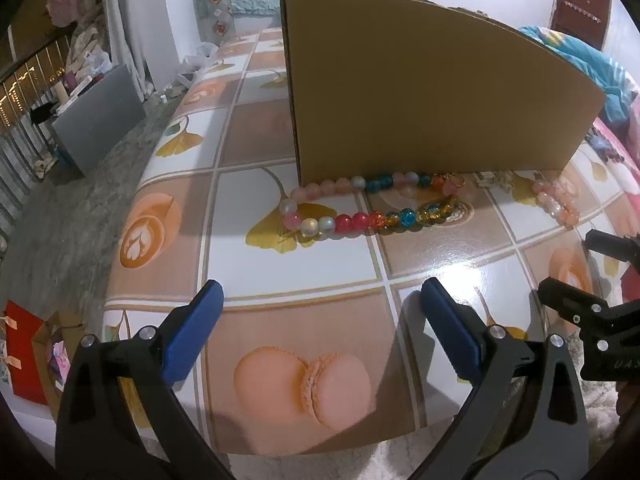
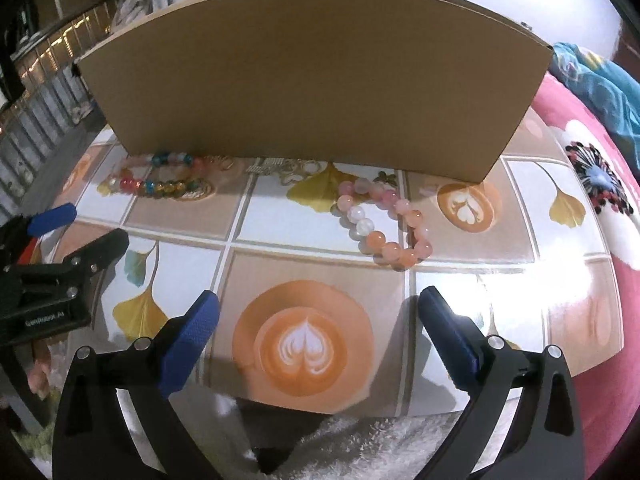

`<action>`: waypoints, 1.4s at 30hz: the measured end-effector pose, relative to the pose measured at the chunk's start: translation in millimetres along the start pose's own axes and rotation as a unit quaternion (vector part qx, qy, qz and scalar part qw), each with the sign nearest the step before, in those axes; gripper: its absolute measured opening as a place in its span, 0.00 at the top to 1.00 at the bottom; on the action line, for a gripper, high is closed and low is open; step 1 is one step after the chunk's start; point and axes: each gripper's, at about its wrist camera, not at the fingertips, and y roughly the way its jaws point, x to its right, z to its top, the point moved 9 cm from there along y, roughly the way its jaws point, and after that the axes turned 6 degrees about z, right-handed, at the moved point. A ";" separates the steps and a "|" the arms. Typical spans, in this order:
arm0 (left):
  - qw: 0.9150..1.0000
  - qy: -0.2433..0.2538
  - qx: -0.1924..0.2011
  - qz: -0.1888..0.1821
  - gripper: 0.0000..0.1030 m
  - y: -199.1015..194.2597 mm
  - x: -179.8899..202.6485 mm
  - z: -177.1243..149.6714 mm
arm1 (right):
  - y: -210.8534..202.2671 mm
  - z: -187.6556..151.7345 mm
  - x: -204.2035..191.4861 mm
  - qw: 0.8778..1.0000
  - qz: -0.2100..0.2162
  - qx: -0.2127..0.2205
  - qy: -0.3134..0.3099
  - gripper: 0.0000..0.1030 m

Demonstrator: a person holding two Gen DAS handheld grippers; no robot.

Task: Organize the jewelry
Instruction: 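Reach the right gripper to the multicolour bead bracelet and grasp it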

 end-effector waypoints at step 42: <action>0.999 0.039 0.000 -0.035 0.09 -5.8 -5.1 -0.6 | -12.0 -13.0 -2.7 0.998 0.032 0.020 -0.058 0.06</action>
